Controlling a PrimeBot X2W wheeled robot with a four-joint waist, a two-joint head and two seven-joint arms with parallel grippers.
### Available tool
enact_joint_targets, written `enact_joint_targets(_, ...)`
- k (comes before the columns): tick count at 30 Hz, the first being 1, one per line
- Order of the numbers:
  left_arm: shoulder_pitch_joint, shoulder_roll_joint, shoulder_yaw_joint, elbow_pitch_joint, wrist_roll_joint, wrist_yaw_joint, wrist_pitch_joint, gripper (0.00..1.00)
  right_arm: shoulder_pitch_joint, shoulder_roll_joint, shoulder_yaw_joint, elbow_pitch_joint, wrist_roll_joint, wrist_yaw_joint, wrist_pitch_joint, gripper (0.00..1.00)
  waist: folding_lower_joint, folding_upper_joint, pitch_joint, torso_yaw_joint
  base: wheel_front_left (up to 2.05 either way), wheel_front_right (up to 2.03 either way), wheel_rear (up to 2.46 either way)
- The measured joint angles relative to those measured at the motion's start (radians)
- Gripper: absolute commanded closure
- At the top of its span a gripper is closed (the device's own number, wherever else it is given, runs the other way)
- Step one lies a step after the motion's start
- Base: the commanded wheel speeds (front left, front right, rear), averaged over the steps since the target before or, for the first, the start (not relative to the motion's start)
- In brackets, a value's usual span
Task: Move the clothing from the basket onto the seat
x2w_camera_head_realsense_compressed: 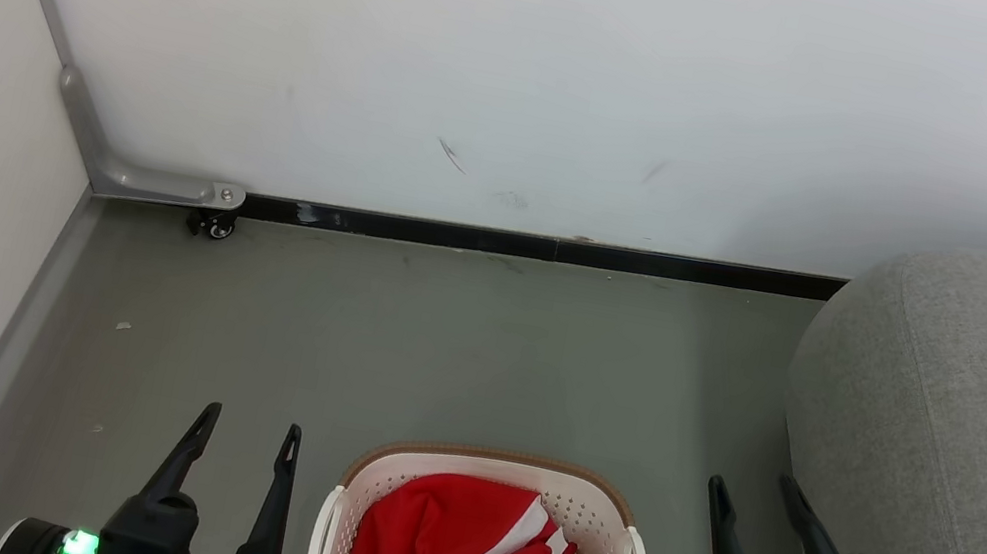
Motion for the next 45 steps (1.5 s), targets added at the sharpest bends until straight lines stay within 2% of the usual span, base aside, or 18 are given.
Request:
enact_joint_targets(13, 0.0, -0.007, 0.015, 0.044, -0.005, 0.019, 0.0, 0.0, 0.0, 0.002, -0.007, 0.005, 0.0, 0.0, 0.0, 0.0, -0.0001, 0.0, -0.001, -0.004, 0.0, 0.0, 0.0)
enact_joint_targets(45, -0.002, -0.014, 0.016, 0.065, -0.005, 0.018, 0.0, 0.0, 0.0, 0.002, -0.001, 0.007, 0.026, 0.0, -0.007, 0.0, -0.0002, 0.0, 0.001, -0.006, 0.0, 0.0, 0.0)
